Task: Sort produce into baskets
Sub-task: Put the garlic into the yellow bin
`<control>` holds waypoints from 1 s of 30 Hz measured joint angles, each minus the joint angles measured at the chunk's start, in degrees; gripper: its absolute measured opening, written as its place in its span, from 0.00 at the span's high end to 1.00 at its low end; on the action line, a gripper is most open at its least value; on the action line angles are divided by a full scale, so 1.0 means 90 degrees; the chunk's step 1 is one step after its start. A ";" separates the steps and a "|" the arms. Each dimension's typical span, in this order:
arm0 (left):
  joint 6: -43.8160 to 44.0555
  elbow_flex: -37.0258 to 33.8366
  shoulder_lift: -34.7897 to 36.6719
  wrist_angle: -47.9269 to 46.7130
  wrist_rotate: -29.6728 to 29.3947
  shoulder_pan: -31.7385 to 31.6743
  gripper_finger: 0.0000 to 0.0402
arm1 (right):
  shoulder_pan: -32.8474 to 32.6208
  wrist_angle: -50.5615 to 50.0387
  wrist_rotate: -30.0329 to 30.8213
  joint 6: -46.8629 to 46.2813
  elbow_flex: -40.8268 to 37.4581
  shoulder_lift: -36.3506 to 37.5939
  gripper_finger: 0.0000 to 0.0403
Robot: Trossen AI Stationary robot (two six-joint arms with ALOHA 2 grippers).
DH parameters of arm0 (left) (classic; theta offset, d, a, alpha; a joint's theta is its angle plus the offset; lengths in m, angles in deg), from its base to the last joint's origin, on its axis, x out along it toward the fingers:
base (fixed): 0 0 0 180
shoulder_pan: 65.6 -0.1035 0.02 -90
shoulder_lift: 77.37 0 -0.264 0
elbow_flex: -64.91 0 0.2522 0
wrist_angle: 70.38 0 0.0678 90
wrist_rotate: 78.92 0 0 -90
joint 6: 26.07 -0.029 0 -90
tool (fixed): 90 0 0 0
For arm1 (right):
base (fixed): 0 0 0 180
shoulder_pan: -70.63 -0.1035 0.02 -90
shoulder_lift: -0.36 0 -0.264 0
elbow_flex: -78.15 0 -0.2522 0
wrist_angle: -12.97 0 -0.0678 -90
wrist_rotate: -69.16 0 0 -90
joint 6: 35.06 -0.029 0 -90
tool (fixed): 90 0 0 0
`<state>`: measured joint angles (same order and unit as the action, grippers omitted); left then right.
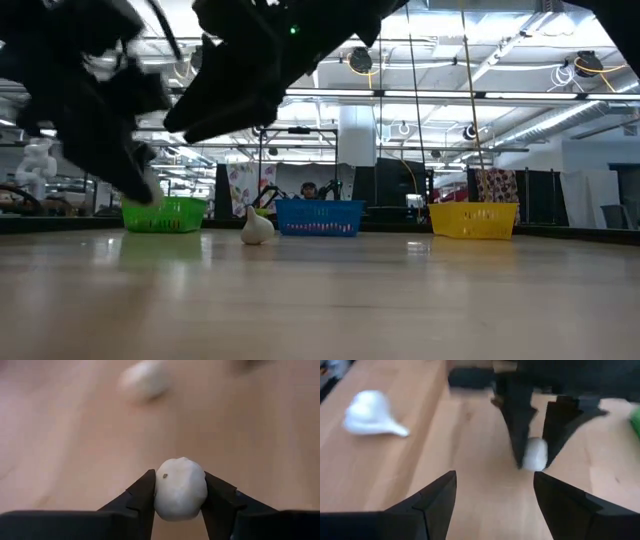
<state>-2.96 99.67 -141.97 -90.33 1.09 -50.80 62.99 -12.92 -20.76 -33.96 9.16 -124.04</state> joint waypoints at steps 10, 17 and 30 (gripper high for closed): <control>-0.1612 0.0005 0.0091 0.1567 0.1146 0.0802 0.67 | -0.0708 0.0435 0.0002 0.2304 0.0000 0.0000 0.36; -0.1673 0.0007 0.0093 0.2176 0.1156 0.0914 0.67 | -0.1016 0.1227 0.1010 0.3515 0.0005 0.0000 0.36; -0.1788 0.0012 0.0093 0.3098 0.1946 0.0914 0.66 | -0.1036 0.1184 0.1116 0.3848 0.0007 0.0000 0.36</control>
<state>-19.05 99.78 -141.14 -62.45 18.60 -42.58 53.66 -2.26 -10.71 0.67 9.23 -124.04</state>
